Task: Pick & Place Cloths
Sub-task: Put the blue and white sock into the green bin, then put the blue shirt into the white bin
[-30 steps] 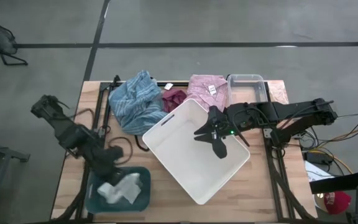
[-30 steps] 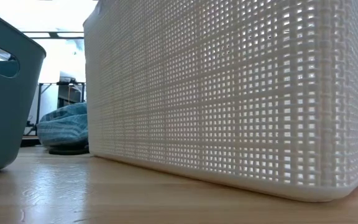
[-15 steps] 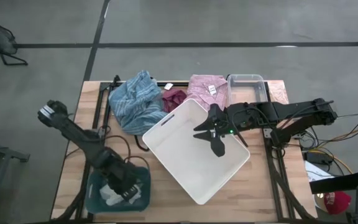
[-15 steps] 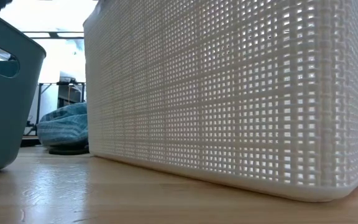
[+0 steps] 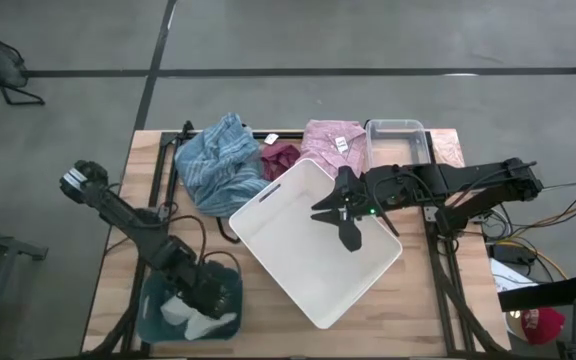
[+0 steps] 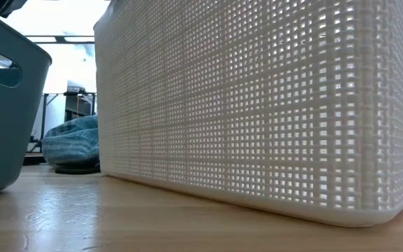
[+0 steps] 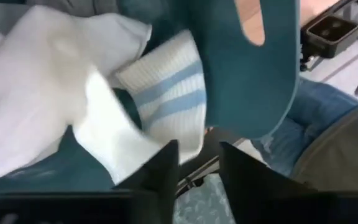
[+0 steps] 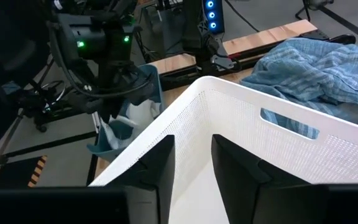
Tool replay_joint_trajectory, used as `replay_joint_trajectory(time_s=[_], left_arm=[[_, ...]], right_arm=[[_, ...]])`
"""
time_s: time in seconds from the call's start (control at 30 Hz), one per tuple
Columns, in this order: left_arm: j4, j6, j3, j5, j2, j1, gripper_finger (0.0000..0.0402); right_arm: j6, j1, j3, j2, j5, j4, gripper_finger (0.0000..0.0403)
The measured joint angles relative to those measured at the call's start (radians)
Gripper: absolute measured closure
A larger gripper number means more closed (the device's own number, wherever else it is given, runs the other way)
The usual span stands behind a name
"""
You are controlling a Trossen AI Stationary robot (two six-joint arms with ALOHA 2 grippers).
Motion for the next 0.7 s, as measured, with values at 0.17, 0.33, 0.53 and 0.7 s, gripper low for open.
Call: replay_joint_trajectory(time_s=[0.17, 0.33, 0.53, 0.7], left_arm=[[0.038, -0.022, 0.000, -0.015, -0.018, 0.002, 0.0200], [0.175, -0.021, 0.017, -0.092, -0.048, 0.002, 0.0173], [0.273, 0.037, 0.061, -0.366, -0.096, 0.003, 0.0174], [0.388, 0.246, 0.085, -0.758, -0.121, 0.003, 0.0175]], right_arm=[[0.000, 0.000, 0.000, 0.000, 0.000, 0.000, 0.0318], [0.000, 0.000, 0.000, -0.004, -0.012, -0.001, 0.0337], [-0.001, 0.000, 0.000, -0.016, -0.031, 0.006, 0.0358], [-0.004, 0.000, 0.000, -0.020, -0.030, 0.007, 0.0371]])
